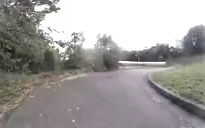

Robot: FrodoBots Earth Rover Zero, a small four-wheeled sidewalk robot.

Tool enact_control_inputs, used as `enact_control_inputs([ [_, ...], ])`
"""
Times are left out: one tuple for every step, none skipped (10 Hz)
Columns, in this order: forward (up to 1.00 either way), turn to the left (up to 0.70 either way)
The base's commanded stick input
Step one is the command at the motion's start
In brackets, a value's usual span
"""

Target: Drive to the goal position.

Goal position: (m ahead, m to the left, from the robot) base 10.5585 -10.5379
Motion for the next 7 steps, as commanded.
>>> enact_control_inputs([
  [1.00, -0.40],
  [1.00, -0.07],
  [1.00, -0.03],
  [1.00, 0.00],
  [1.00, 0.00],
  [1.00, 0.00],
  [1.00, 0.00],
])
